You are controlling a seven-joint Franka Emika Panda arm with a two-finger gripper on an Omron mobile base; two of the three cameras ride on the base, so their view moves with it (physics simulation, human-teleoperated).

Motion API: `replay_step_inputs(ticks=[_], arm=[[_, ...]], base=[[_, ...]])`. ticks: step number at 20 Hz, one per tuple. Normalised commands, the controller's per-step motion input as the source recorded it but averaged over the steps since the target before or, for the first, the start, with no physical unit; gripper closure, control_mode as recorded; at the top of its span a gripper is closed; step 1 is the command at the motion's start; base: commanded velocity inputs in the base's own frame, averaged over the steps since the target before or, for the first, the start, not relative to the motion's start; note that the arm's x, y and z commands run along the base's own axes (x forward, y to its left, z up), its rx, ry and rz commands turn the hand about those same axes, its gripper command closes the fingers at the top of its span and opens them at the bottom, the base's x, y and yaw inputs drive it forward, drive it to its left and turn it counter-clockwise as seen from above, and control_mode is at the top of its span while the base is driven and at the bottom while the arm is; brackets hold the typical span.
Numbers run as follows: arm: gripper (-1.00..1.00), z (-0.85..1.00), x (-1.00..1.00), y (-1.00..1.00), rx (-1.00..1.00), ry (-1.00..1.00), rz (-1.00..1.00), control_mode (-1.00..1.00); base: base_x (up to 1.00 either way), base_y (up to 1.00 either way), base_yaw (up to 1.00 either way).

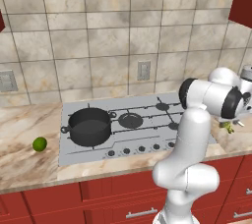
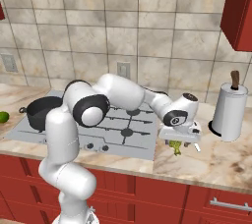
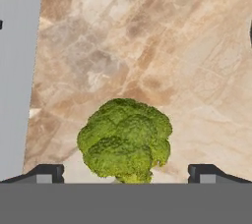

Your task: Put the broccoli and lime in the pot. Retrieve the spatula and lightly stir the vegetables in the pot.

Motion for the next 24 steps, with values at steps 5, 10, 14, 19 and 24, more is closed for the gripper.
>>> replay_step_inputs(ticks=[5,10,14,19,24], arm=[[-1.00,-0.14,0.12,-0.04,0.00,-0.13,0.00,-1.00],[-1.00,-0.01,-0.12,0.00,0.00,-0.06,0.00,-1.00],[-1.00,0.00,-0.02,0.00,0.00,-0.07,0.00,-1.00],[-1.00,-0.03,0.00,0.03,0.00,-0.17,0.00,-1.00],[-1.00,-0.08,-0.02,0.03,0.00,-0.13,0.00,-1.00]], base=[[0.00,0.00,0.00],[0.00,0.00,0.00],[0.00,0.00,0.00],[0.00,0.00,0.00],[0.00,0.00,0.00]])
